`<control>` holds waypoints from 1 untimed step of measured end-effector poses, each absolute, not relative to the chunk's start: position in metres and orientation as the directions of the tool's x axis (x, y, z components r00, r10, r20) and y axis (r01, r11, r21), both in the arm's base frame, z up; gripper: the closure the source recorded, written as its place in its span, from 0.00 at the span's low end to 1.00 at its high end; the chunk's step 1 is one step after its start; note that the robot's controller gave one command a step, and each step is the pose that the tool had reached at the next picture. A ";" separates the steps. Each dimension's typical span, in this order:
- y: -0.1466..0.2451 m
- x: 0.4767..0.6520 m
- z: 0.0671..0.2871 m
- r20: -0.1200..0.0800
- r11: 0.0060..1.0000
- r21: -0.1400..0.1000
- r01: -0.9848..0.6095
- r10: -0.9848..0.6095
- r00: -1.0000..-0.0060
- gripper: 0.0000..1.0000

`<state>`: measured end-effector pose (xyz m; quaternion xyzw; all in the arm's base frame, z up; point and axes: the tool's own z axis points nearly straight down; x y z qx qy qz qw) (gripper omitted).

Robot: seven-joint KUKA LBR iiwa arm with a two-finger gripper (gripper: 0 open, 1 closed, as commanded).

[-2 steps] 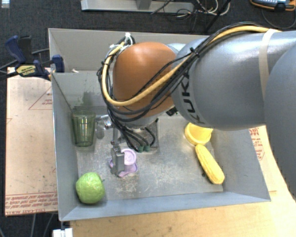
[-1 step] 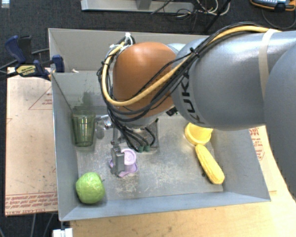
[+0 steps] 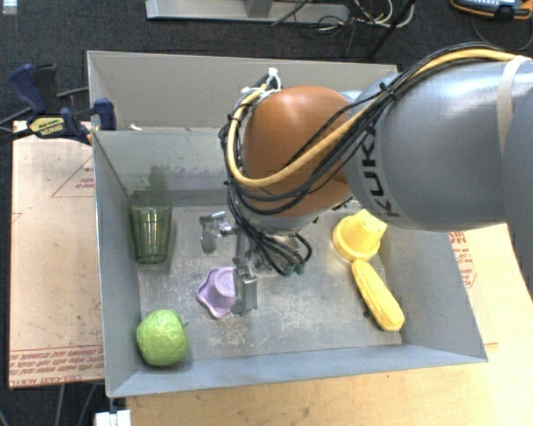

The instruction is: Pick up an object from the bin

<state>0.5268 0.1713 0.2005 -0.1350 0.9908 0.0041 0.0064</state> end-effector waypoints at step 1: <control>0.147 0.522 0.170 -0.013 0.938 0.000 -0.347 -0.347 -0.938 0.00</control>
Offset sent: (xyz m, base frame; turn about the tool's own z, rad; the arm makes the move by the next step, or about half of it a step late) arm -0.0022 -0.0001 -0.0764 -0.1327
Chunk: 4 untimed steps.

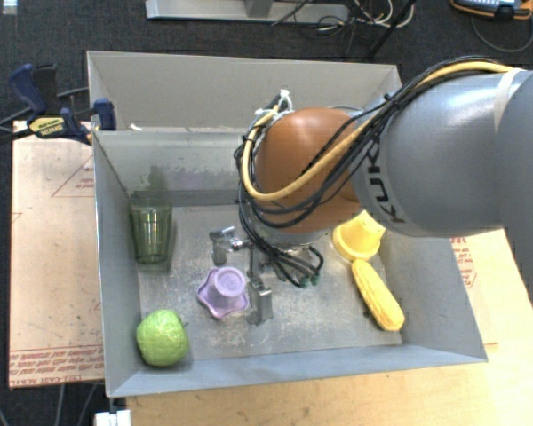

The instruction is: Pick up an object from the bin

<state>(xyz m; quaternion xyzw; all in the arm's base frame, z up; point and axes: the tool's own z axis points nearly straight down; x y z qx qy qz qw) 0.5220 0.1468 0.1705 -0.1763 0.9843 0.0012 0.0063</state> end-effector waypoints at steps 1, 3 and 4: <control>0.166 0.524 0.138 -0.017 0.924 0.005 -0.383 -0.383 -0.924 0.00; 0.147 0.561 0.104 -0.021 0.895 0.003 -0.446 -0.446 -0.895 0.00; 0.127 0.564 0.089 -0.016 0.905 0.004 -0.425 -0.425 -0.905 0.00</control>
Offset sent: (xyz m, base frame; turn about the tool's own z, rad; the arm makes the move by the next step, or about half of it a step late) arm 0.0206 0.0158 -0.0512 -0.0122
